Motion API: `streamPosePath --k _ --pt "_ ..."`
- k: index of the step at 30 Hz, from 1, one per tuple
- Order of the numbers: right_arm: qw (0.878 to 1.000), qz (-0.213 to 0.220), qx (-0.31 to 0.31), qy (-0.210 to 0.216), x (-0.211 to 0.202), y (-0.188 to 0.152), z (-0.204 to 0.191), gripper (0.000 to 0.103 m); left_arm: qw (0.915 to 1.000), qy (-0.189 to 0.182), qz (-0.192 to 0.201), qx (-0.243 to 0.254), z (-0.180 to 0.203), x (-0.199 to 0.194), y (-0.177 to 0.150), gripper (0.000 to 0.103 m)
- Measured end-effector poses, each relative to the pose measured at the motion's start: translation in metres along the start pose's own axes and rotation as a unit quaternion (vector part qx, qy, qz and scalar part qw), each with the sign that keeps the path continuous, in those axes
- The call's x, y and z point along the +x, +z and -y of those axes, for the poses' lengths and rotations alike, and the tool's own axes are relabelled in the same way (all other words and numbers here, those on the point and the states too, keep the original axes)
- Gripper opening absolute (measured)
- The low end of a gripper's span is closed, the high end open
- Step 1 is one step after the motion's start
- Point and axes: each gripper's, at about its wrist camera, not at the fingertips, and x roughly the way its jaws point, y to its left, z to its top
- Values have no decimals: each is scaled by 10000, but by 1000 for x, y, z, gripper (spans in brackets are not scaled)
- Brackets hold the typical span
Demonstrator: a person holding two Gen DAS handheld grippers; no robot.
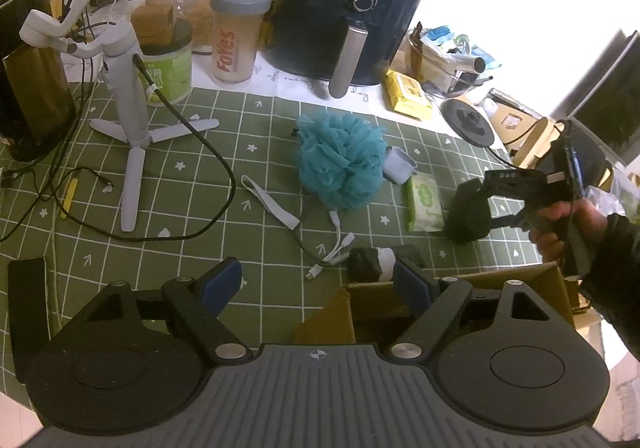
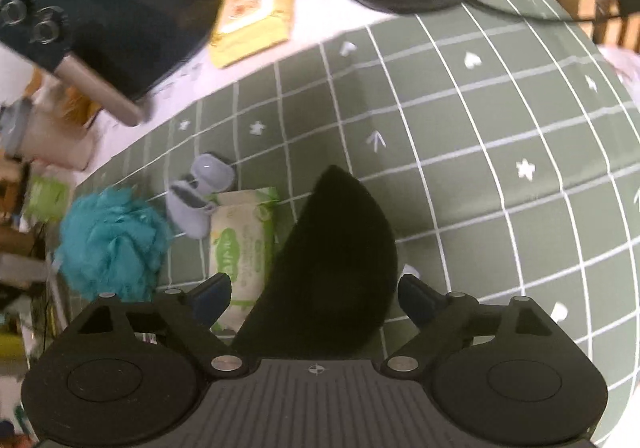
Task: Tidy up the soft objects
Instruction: 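Lift the black foam sponge off the table with the right tool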
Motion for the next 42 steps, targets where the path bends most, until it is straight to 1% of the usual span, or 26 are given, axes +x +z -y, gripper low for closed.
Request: streamPosePath --k 3,5,8,9,14,19,25,28,29,30,32,34,36,38,39,42 --pt "9995 -138 116 -264 10 0 0 91 10000 -19 35 37 -1 0 3 83" --pt "9987 -244 333 -295 15 -1 3 89 10000 -30 56 71 -1 1 6 83" --pt "9984 -347 439 -128 18 -4 6 73 9998 -60 78 144 0 3 11 83" --pt "9986 -342 375 -138 18 -5 4 72 9998 -71 83 182 0 4 12 83" --pt "9999 -115 -111 -56 4 -6 -8 70 9991 -125 105 397 2 13 20 83" --pt "9983 270 -516 -78 -20 -9 -17 70 9972 -145 173 719 5 25 30 83" --pt "9912 731 -1085 -187 -51 -19 -28 69 9904 152 251 1350 11 53 35 83" --pt "9875 912 -1271 -194 -65 -24 -32 69 9875 299 272 1526 11 68 36 83" --pt "9864 964 -1320 -188 -69 -27 -34 69 9867 339 283 1565 11 73 36 80" --pt "9853 1013 -1363 -184 -73 -29 -34 69 9853 410 291 1633 11 79 36 76" --pt "9830 1122 -1443 -159 -81 -34 -36 69 9804 537 253 1878 14 91 34 73" --pt "9815 1207 -1480 -126 -88 -41 -37 69 9760 550 199 2099 15 105 31 70" --pt "9809 1253 -1484 -100 -94 -46 -37 69 9734 651 78 2194 14 120 29 62" --pt "9803 1299 -1486 -100 -99 -52 -36 69 9736 756 33 2154 10 131 27 59" --pt "9800 1321 -1486 -105 -102 -55 -36 69 9743 805 6 2103 7 137 27 55" --pt "9793 1402 -1454 -119 -110 -63 -34 69 9780 918 -47 1873 -2 152 27 53"
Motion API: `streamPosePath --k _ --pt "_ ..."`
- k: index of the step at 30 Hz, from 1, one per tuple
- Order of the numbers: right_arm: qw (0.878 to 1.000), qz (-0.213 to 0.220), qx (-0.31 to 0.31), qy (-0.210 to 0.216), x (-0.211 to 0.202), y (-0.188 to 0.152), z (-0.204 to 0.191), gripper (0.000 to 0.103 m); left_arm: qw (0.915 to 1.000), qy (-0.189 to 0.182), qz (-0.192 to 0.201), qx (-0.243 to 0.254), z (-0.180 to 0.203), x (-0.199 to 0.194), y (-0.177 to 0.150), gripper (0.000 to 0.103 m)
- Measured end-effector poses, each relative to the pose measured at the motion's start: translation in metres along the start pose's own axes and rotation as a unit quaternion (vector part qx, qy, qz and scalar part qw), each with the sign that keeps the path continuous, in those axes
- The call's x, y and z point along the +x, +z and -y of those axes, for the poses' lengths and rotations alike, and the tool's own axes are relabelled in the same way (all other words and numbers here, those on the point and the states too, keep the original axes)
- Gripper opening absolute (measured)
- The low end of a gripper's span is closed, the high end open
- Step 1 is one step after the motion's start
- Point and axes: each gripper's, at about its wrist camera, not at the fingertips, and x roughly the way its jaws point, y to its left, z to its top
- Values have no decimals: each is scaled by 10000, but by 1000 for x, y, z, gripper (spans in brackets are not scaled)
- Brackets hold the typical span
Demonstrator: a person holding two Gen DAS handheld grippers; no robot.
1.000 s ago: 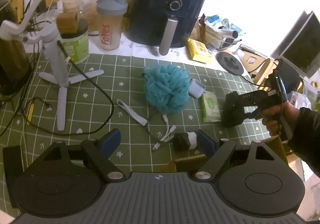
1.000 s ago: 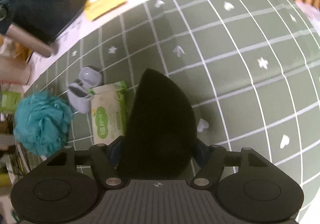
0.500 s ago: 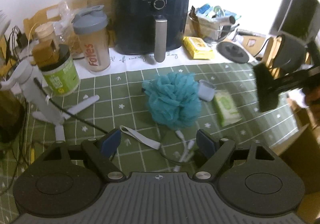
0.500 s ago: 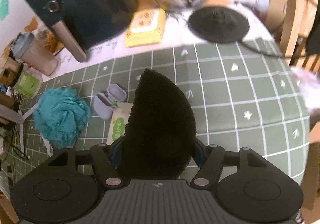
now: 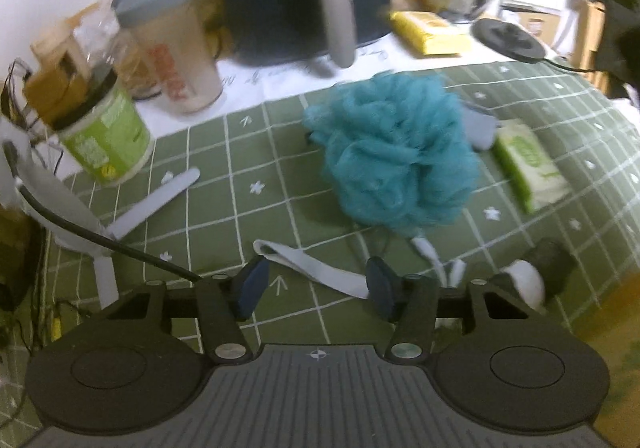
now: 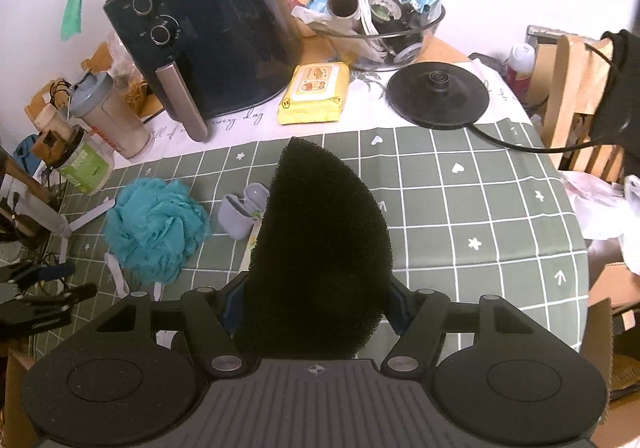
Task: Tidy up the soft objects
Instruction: 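Grasp the white strap with the left tool while the right tool holds the sponge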
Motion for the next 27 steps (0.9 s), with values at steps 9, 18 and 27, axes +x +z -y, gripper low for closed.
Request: streamPosePath --k 9,18,27 --pt "9995 140 254 -107 -23 -18 6 70 9981 7 -276 -551 -9 41 -3 52" --pt "9982 229 494 -269 -41 -37 13 70 9974 -4 -95 -716 -10 48 -7 33" --pt "9982 287 405 -325 -52 -52 8 70 9972 -232 -141 -699 -21 47 -1 3"
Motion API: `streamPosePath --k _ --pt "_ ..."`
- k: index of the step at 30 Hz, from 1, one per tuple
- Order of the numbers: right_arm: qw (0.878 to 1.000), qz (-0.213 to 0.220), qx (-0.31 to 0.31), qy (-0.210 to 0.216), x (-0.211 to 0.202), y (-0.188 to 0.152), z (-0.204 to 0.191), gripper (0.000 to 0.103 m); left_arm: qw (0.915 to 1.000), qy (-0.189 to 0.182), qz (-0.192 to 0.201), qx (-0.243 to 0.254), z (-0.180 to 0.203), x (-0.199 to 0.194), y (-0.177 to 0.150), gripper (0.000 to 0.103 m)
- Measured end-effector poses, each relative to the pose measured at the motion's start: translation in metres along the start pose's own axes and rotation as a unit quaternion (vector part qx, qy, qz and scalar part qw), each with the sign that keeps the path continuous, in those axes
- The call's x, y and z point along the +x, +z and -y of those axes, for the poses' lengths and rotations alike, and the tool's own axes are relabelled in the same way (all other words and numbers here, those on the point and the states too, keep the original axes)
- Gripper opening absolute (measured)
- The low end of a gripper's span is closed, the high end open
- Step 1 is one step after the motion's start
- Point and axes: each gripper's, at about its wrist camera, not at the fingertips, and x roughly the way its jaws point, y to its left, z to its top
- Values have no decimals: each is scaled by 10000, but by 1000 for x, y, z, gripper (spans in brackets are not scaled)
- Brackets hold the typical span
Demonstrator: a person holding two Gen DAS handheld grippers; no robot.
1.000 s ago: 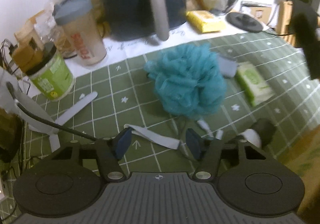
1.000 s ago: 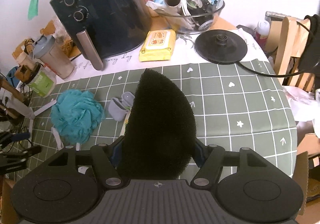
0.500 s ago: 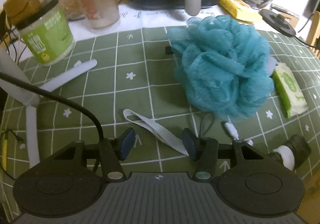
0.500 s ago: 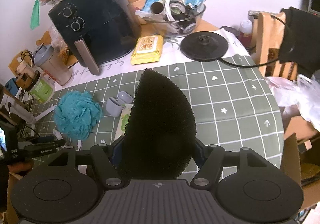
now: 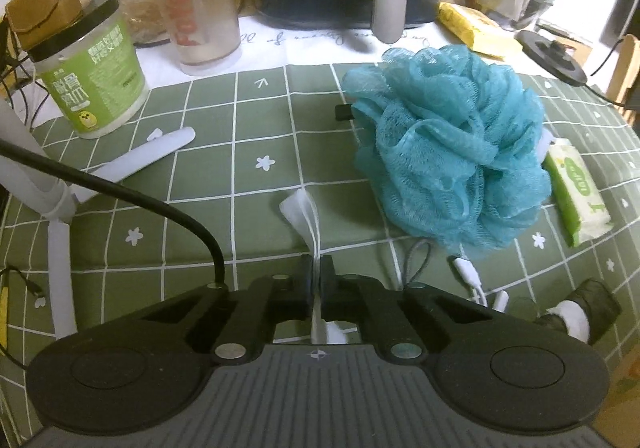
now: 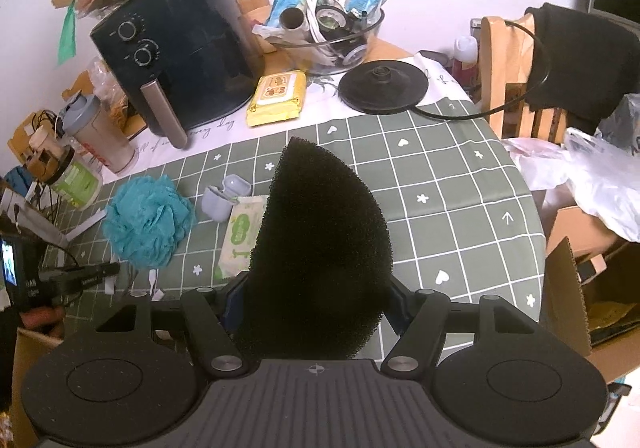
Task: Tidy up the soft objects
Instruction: 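Grasp the white strap with the left tool while the right tool holds the sponge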
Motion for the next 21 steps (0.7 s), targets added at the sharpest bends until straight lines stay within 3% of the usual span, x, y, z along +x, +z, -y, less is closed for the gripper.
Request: streamPosePath --k 11,21 --pt "9988 268 -358 209 -19 5 -7 70 9990 -230 376 -12 4 -54 3 3" --pt "9956 451 -565 602 -43 10 -11 69 9960 -379 748 -312 2 -111 9 3"
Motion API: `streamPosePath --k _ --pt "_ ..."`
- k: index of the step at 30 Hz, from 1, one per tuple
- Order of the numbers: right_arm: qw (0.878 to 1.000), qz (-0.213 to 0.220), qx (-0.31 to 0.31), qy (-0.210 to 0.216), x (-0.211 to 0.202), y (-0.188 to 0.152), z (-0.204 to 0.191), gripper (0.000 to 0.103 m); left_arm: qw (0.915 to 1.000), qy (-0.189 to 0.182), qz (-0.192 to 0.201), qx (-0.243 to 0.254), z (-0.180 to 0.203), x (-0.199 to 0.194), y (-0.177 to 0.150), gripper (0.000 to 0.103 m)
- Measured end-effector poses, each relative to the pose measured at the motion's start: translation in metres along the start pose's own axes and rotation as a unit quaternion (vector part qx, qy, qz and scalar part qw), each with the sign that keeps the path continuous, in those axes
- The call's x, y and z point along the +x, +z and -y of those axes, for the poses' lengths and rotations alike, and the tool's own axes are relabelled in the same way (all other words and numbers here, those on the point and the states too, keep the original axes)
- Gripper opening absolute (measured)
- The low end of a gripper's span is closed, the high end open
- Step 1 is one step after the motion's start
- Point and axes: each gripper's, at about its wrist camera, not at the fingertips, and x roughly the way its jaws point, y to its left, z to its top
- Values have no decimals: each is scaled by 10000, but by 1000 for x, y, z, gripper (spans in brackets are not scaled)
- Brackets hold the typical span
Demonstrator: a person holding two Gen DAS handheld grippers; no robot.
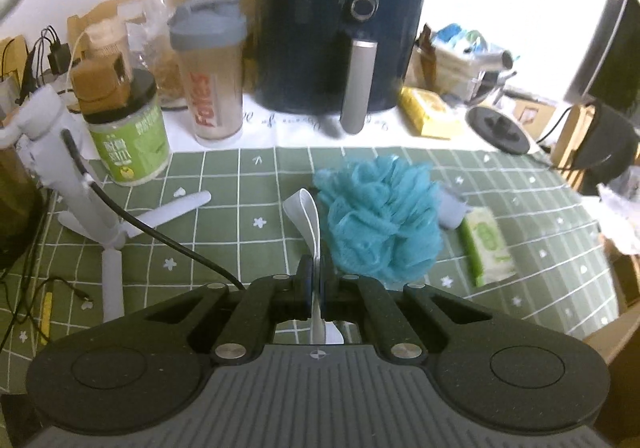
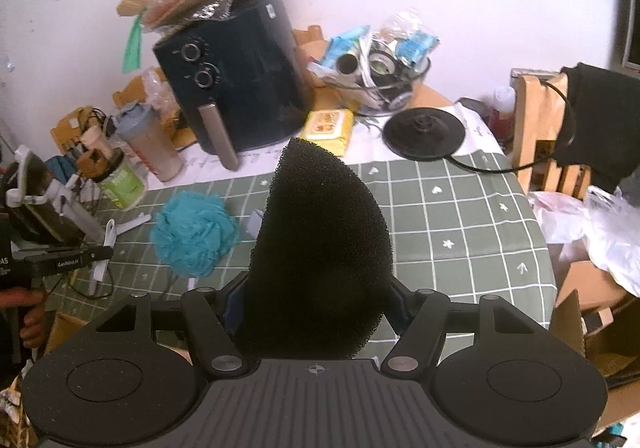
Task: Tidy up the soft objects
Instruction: 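Grasp the white strap with the left tool while the right tool holds the sponge, then lower the white strap and black sponge into the cardboard box and release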
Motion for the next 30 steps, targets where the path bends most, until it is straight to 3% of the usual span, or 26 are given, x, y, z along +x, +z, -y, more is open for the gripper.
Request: streamPosePath --k 16,30 --pt "9945 1 -374 980 -34 -1 -21 69 9981 -487 373 106 40 -91 8 3" --pt "9862 -391 -779 1411 -36 -30 -41 69 9970 -766 -18 117 71 -118 -27 3"
